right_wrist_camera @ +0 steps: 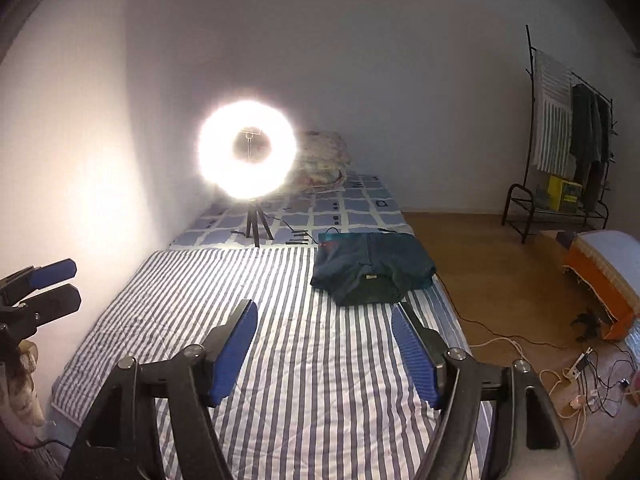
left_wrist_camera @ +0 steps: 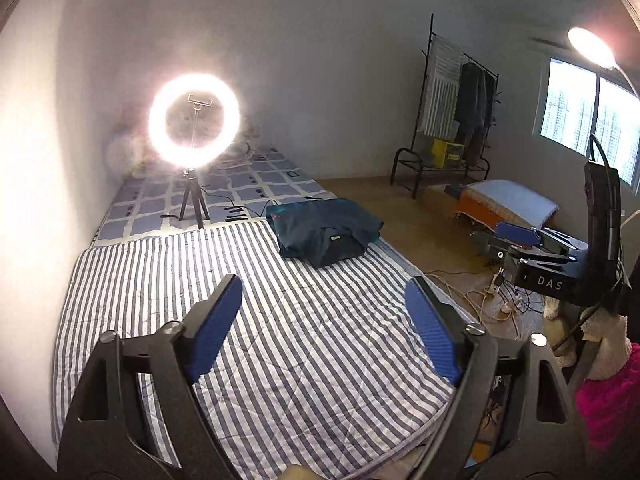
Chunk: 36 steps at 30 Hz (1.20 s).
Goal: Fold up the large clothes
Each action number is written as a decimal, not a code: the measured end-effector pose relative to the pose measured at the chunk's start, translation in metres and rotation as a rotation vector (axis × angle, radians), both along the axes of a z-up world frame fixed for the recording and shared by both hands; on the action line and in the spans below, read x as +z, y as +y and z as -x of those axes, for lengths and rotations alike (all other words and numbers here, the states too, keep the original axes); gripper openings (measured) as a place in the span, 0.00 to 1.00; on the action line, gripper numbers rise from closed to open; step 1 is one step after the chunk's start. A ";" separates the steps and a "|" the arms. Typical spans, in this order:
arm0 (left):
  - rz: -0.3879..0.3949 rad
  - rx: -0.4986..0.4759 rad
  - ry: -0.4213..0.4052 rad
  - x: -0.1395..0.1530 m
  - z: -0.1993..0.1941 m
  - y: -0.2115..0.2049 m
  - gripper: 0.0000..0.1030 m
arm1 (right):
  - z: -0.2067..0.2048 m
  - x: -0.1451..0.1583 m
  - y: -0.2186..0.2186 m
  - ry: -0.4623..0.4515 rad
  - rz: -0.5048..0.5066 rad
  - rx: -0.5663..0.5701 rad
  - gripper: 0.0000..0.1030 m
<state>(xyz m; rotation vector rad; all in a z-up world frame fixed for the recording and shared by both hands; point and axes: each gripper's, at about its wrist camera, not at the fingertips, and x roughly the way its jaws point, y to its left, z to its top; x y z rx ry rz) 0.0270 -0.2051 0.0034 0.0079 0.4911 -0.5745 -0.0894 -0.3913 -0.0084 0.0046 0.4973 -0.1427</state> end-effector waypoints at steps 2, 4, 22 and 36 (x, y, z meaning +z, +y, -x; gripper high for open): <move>0.000 -0.003 -0.006 -0.003 0.006 0.000 0.86 | 0.006 -0.003 0.003 0.002 0.015 -0.014 0.77; 0.008 0.000 -0.015 -0.006 0.010 0.000 0.93 | 0.013 -0.005 0.006 -0.004 0.018 -0.026 0.82; -0.054 0.050 0.006 -0.037 0.009 0.005 1.00 | 0.029 -0.029 0.034 -0.041 0.072 -0.078 1.00; -0.089 0.069 0.023 -0.050 0.005 0.000 1.00 | 0.033 -0.035 0.025 -0.035 0.038 -0.097 1.00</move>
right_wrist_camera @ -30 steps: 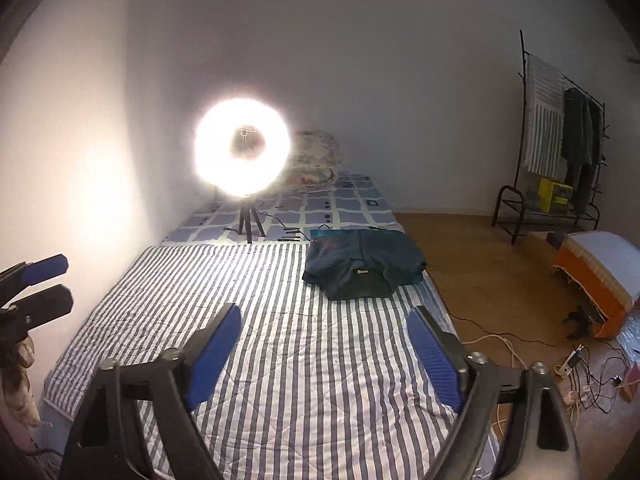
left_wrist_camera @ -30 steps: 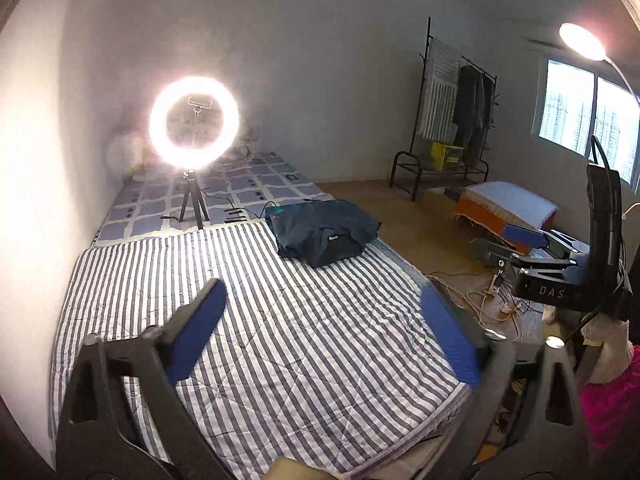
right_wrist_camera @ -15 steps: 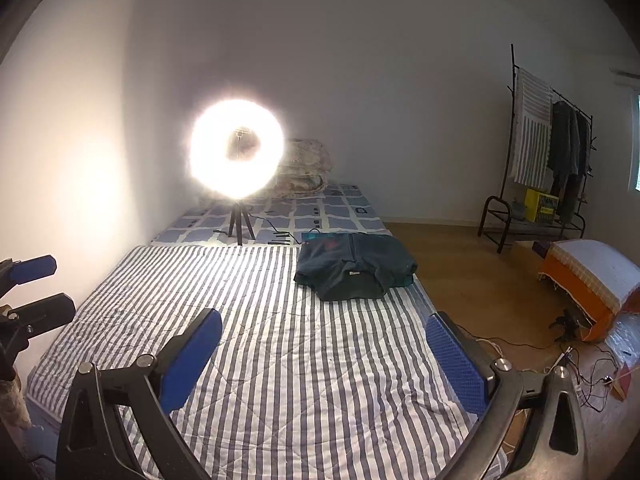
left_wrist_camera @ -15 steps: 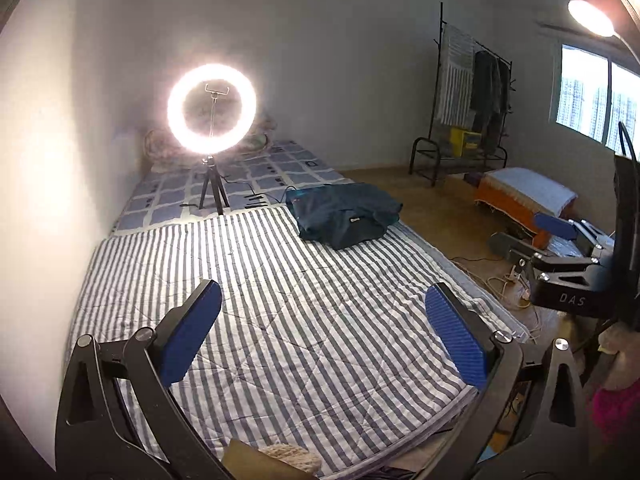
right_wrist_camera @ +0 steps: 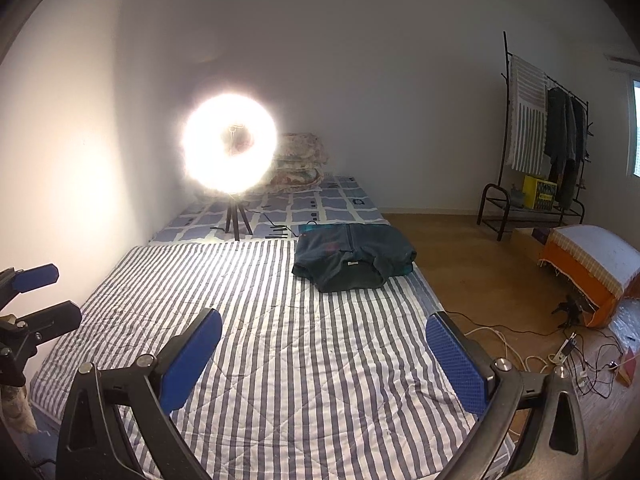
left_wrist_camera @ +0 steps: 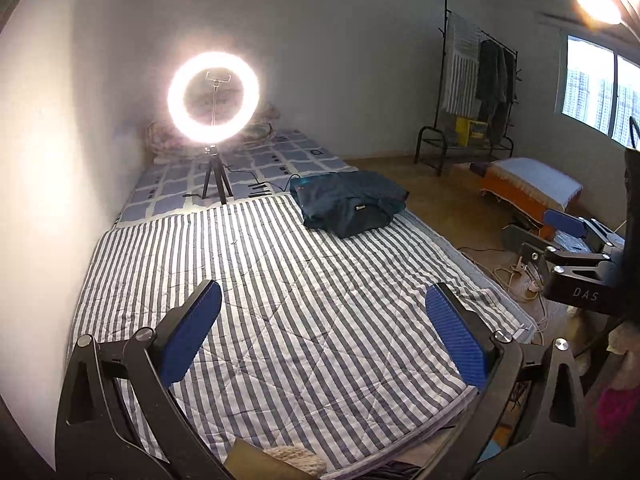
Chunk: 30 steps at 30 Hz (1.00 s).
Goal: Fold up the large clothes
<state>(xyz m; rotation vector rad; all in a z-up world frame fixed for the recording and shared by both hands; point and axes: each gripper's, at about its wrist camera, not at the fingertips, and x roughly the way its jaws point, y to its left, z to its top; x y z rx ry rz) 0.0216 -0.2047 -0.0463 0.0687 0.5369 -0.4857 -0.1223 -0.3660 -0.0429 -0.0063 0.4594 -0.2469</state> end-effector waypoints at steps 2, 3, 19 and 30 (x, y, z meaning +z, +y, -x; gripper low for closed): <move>-0.003 -0.002 0.005 -0.001 -0.001 0.000 1.00 | 0.001 0.001 0.001 -0.002 0.003 0.001 1.00; -0.001 -0.004 0.008 -0.001 -0.001 0.001 1.00 | 0.001 0.001 0.002 -0.001 0.006 0.002 1.00; 0.003 -0.009 -0.019 0.002 0.003 0.004 1.00 | 0.001 0.000 0.004 0.006 0.009 0.009 1.00; -0.005 -0.011 -0.023 0.002 0.004 0.004 1.00 | 0.001 -0.003 0.010 0.013 -0.004 0.007 1.00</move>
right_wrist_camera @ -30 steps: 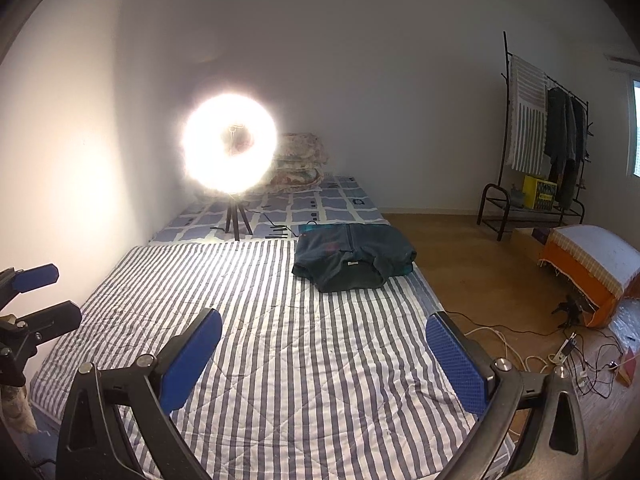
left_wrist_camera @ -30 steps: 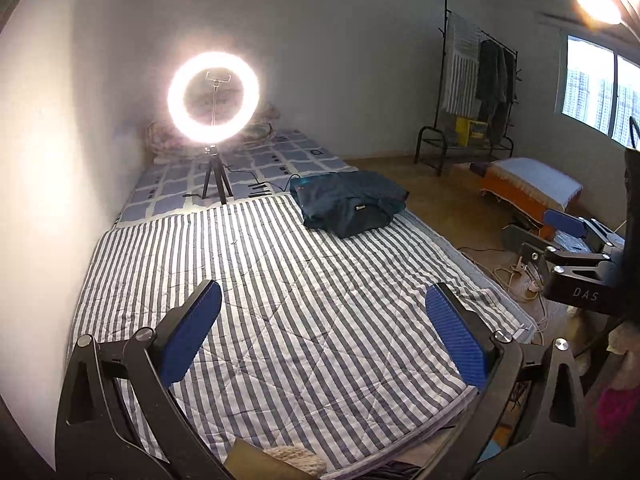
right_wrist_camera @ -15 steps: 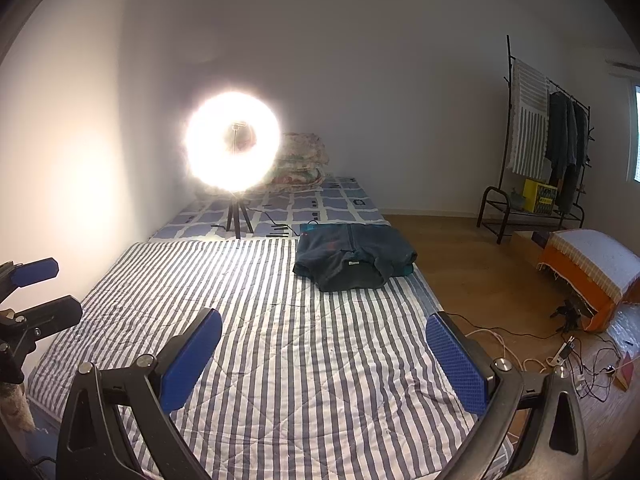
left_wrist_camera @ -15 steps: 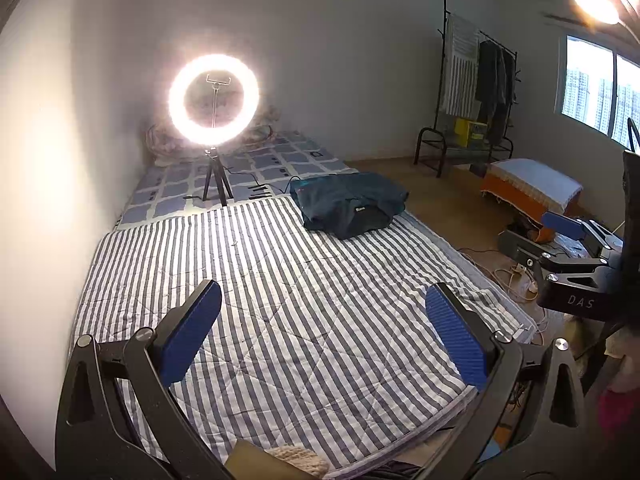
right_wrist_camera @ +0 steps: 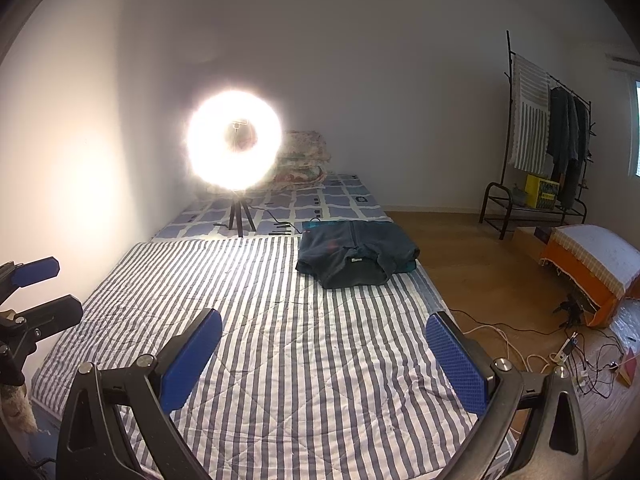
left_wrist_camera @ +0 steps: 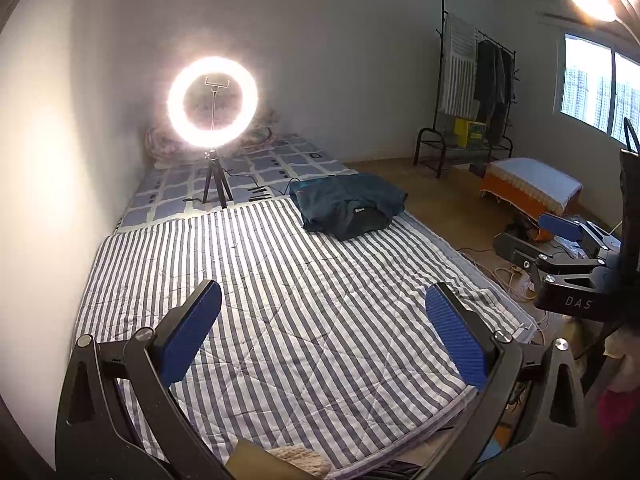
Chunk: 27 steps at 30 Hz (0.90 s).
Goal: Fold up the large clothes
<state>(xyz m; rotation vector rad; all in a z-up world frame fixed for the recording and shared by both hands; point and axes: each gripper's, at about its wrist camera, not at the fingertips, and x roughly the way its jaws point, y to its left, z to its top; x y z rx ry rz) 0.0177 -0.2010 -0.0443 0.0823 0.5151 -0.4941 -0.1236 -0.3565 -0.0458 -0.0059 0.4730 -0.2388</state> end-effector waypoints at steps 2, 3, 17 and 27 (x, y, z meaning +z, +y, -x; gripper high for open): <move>-0.001 0.000 0.001 0.000 0.000 0.000 1.00 | 0.000 0.000 0.001 -0.001 -0.001 0.000 1.00; 0.000 0.001 0.001 0.000 0.000 0.000 1.00 | 0.000 0.000 0.002 0.000 0.000 0.000 1.00; -0.004 0.001 0.003 0.000 0.001 -0.001 1.00 | -0.001 -0.001 -0.001 0.004 -0.006 0.001 1.00; -0.015 -0.004 -0.006 0.000 0.000 -0.002 1.00 | 0.001 -0.002 0.000 0.006 -0.019 -0.003 1.00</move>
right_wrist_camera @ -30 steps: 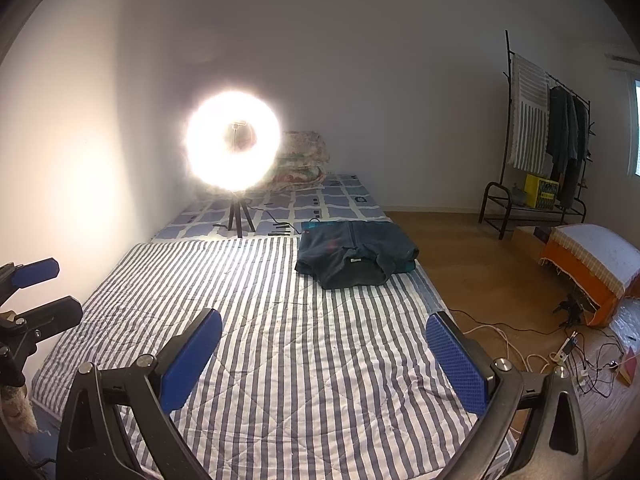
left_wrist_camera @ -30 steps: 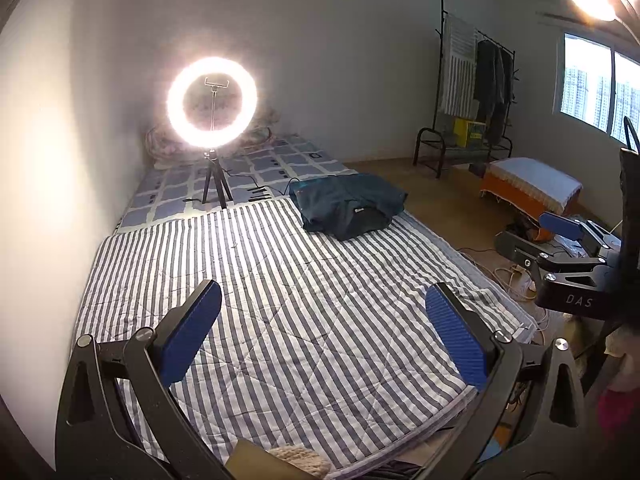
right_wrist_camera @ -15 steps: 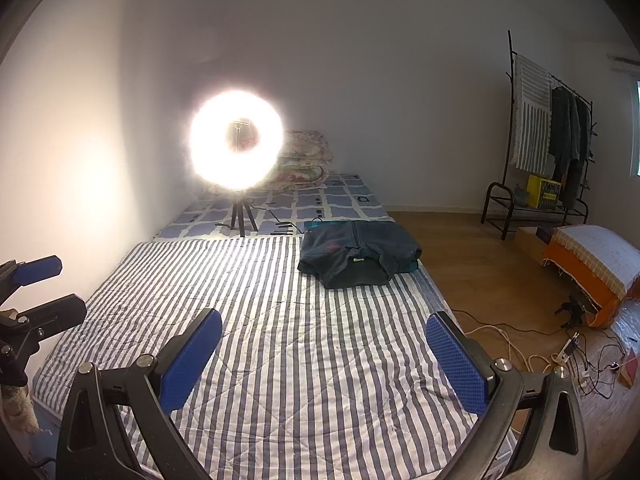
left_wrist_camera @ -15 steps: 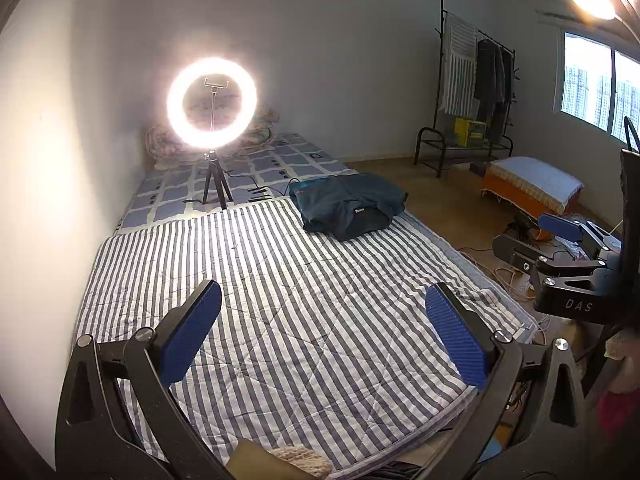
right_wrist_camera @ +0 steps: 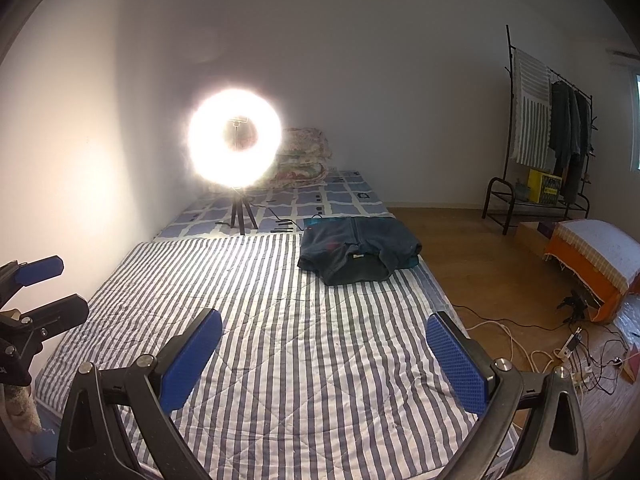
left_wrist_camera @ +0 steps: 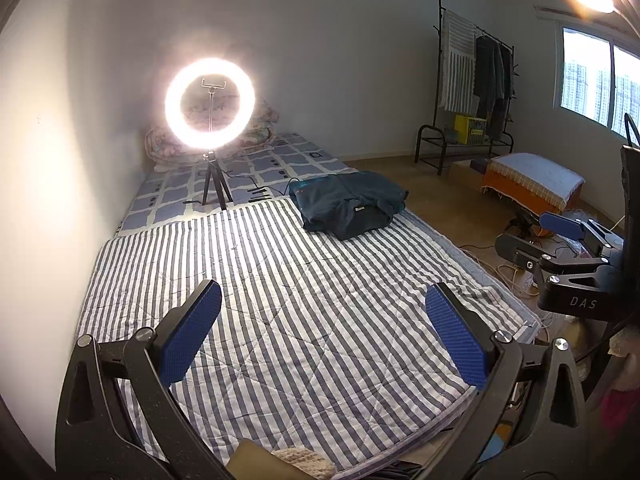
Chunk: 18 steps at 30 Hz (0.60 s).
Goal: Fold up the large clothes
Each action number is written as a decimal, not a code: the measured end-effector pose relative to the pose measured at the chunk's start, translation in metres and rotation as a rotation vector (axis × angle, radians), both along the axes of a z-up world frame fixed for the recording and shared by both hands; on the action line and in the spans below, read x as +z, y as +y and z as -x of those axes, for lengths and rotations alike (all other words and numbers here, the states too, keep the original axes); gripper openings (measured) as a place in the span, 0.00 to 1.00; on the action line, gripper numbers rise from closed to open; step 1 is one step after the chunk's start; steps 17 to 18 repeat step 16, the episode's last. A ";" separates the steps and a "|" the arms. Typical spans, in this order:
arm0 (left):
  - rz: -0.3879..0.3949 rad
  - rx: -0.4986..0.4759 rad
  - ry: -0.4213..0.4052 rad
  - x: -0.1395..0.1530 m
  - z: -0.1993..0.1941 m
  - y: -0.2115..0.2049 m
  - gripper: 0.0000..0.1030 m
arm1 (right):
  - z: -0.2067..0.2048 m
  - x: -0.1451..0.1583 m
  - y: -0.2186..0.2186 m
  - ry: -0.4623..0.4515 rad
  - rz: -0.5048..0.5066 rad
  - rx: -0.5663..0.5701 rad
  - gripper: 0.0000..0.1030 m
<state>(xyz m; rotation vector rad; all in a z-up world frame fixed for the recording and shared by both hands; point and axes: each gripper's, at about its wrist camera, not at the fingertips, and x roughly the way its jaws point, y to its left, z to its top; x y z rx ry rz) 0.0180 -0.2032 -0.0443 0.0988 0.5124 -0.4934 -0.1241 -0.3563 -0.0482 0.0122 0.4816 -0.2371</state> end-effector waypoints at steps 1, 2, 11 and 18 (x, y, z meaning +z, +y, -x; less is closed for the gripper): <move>0.000 0.000 0.000 0.000 0.000 0.000 1.00 | 0.000 0.000 0.000 0.000 0.000 0.000 1.00; 0.001 0.000 0.000 0.000 0.000 0.000 1.00 | -0.001 0.000 0.000 0.001 -0.001 0.001 1.00; -0.006 0.013 -0.008 -0.003 -0.003 0.001 1.00 | -0.002 -0.005 -0.003 0.009 0.002 0.003 1.00; -0.019 0.011 -0.023 -0.004 -0.002 -0.001 1.00 | -0.004 -0.008 -0.007 0.014 -0.008 0.003 1.00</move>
